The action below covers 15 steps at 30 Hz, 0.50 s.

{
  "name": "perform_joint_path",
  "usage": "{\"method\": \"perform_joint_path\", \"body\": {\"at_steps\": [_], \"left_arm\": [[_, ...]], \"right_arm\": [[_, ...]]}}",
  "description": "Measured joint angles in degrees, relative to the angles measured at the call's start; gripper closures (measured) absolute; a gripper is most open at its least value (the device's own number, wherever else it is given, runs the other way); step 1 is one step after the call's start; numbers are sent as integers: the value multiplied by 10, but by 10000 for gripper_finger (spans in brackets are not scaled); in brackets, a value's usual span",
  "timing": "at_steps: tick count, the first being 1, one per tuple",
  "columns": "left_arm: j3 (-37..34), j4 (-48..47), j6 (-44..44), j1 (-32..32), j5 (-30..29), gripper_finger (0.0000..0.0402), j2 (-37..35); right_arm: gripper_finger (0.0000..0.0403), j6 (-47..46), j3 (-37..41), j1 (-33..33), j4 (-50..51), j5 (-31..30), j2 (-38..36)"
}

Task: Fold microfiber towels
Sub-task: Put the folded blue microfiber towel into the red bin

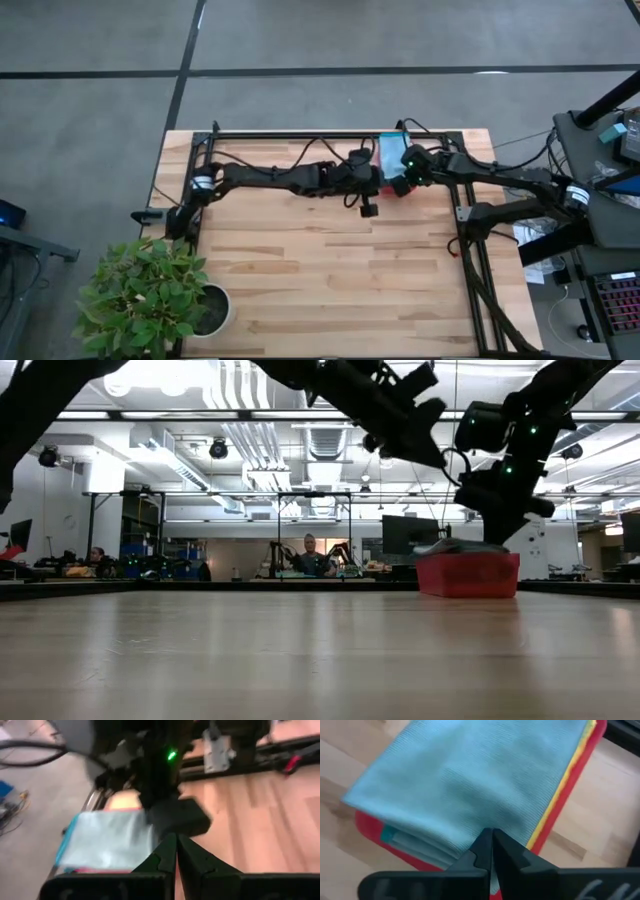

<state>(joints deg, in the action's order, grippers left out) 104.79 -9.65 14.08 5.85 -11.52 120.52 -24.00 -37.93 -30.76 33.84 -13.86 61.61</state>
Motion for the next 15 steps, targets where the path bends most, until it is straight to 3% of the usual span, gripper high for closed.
{"method": "perform_joint_path", "body": {"at_steps": [9,15], "left_arm": [[-2,-70,1,-7,-12,401,-39],[-2,-100,2,-19,-17,401,-61]], "right_arm": [[394,11,-27,0,14,1,-43],[394,46,-26,0,-52,8,-60]]}}
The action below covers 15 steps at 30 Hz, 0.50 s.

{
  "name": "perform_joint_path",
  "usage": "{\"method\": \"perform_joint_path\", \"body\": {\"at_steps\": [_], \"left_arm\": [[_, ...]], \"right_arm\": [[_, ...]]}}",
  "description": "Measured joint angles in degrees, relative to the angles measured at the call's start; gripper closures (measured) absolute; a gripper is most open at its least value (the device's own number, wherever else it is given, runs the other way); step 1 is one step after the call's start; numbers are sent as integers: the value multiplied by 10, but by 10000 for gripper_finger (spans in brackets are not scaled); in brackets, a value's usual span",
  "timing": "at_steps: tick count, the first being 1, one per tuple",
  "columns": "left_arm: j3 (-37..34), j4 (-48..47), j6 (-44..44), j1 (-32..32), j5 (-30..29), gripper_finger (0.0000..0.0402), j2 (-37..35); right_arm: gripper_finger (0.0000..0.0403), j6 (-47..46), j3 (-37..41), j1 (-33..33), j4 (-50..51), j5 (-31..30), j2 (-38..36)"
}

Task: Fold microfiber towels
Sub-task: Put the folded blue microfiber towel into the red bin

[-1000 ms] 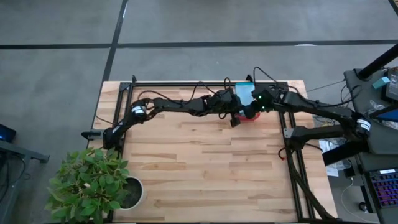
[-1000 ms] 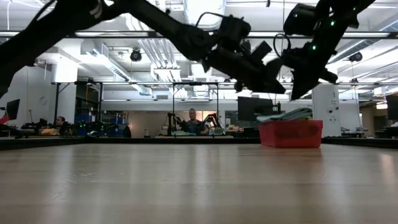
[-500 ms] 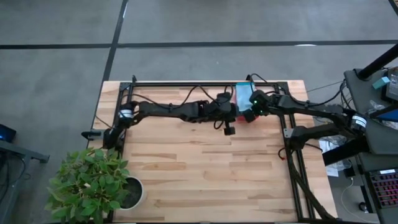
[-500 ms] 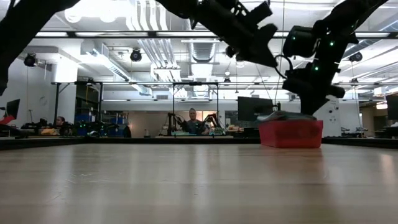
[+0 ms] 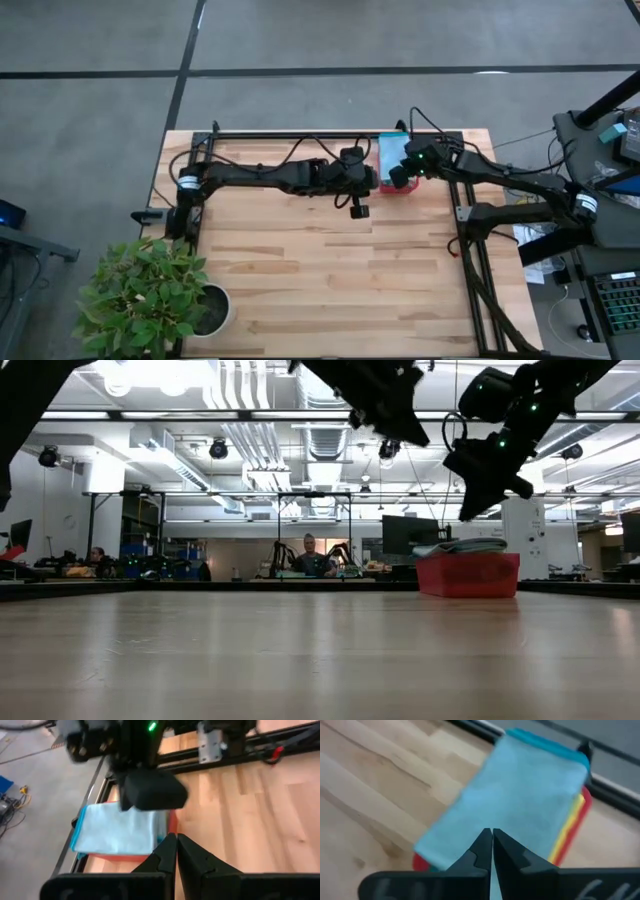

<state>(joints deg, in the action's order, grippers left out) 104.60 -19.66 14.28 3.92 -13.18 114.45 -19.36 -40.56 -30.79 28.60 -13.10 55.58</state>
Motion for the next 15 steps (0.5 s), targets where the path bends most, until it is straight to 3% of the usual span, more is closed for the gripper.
{"method": "perform_joint_path", "body": {"at_steps": [3,7,12,15], "left_arm": [[0,-9,0,-11,-6,401,-14],[0,-31,1,-29,-8,401,-27],[0,-62,1,-54,-31,401,-50],[0,-86,-2,-67,-50,402,-67]], "right_arm": [[394,28,21,0,-69,1,4],[394,71,83,0,-228,29,15],[394,114,178,-12,-432,15,40],[394,118,221,-27,-489,12,65]]}}
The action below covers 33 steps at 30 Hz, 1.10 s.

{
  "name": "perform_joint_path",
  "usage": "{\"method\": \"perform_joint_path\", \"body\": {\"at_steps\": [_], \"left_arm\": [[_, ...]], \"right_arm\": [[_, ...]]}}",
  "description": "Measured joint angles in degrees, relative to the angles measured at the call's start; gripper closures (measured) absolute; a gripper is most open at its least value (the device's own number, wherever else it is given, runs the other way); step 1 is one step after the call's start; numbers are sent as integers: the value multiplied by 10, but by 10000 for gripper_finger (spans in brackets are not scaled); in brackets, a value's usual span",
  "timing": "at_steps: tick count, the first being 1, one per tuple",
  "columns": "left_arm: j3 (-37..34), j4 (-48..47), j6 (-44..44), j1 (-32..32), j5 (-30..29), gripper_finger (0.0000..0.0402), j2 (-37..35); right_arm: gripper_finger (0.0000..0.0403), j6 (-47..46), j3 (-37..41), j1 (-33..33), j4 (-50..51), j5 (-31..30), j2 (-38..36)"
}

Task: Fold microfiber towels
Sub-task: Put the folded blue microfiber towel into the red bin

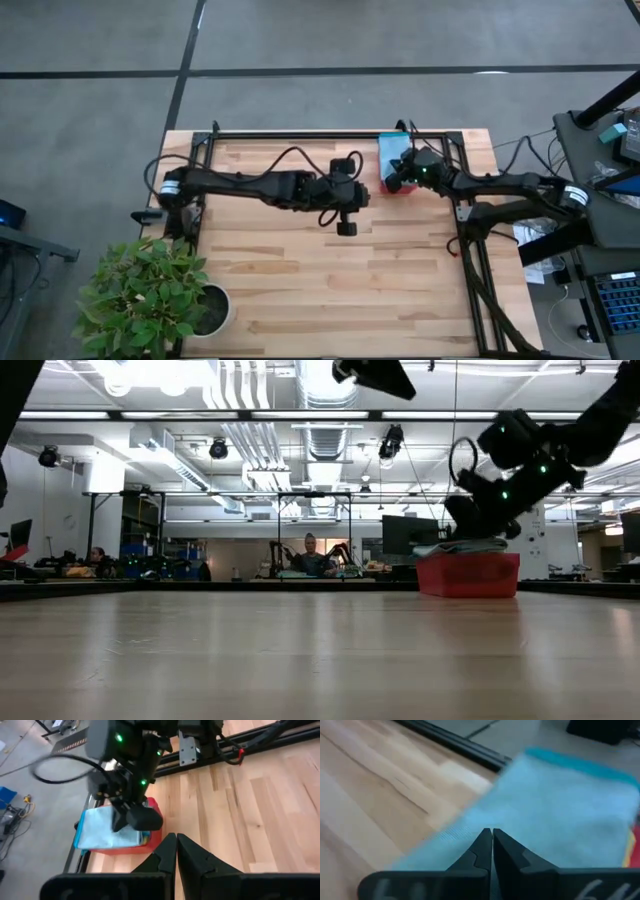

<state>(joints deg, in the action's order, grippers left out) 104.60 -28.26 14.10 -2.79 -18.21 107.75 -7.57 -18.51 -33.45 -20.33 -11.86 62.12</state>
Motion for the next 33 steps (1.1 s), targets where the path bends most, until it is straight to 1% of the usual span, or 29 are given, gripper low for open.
{"method": "perform_joint_path", "body": {"at_steps": [7,12,17,22,27,33], "left_arm": [[0,-18,-1,-28,-35,402,-23],[0,-27,-1,-37,-38,402,-36],[0,-52,-3,-46,-59,402,-52],[0,-84,-4,-55,-76,402,-64],[0,-110,-20,-57,-78,402,-75],[-4,-122,-33,-66,-79,402,-88]], "right_arm": [[394,-6,53,-27,-83,-6,48],[394,-15,51,-27,-84,-6,45],[394,-26,20,-26,-53,-2,10],[394,-1,-48,-31,34,-2,-4],[394,47,-95,-64,27,-2,29],[394,67,-101,-120,-50,3,115]]}}
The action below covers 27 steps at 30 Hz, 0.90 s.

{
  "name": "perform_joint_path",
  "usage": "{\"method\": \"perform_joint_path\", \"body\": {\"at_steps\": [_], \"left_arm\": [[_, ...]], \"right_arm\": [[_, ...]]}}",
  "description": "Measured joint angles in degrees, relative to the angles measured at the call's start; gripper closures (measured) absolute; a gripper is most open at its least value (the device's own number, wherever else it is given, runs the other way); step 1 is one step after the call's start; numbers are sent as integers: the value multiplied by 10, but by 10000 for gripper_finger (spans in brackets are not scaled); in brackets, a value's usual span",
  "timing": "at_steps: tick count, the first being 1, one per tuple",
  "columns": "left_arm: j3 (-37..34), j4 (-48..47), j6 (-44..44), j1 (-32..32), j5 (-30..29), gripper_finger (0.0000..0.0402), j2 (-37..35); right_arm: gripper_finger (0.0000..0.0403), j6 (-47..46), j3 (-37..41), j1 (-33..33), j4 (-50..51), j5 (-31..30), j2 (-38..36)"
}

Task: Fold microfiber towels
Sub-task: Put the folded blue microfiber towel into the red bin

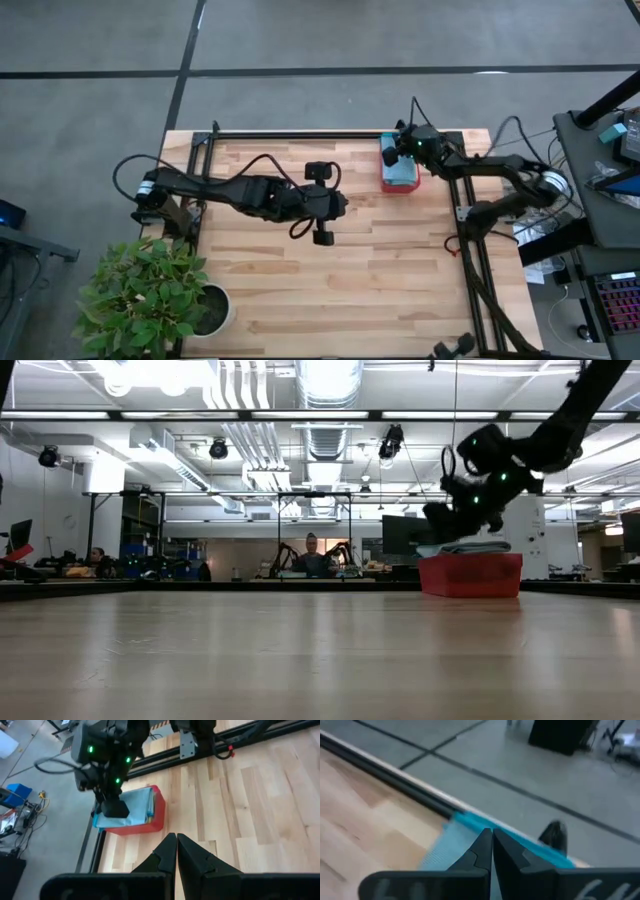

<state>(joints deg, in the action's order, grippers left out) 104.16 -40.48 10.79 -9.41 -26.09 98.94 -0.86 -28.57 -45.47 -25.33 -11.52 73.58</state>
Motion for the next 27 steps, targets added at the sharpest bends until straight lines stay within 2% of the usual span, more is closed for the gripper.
{"method": "perform_joint_path", "body": {"at_steps": [6,11,23,27], "left_arm": [[-25,-1,-12,-8,-15,402,-22],[-56,4,-31,-11,-45,402,-50],[-133,21,-70,-19,-90,402,-119],[-152,32,-74,-22,-95,402,-135]], "right_arm": [[394,-9,5,-22,-72,14,101],[394,-14,6,-22,-105,17,139],[394,-21,14,-18,-46,15,27],[394,-23,30,-17,-48,14,12]]}}
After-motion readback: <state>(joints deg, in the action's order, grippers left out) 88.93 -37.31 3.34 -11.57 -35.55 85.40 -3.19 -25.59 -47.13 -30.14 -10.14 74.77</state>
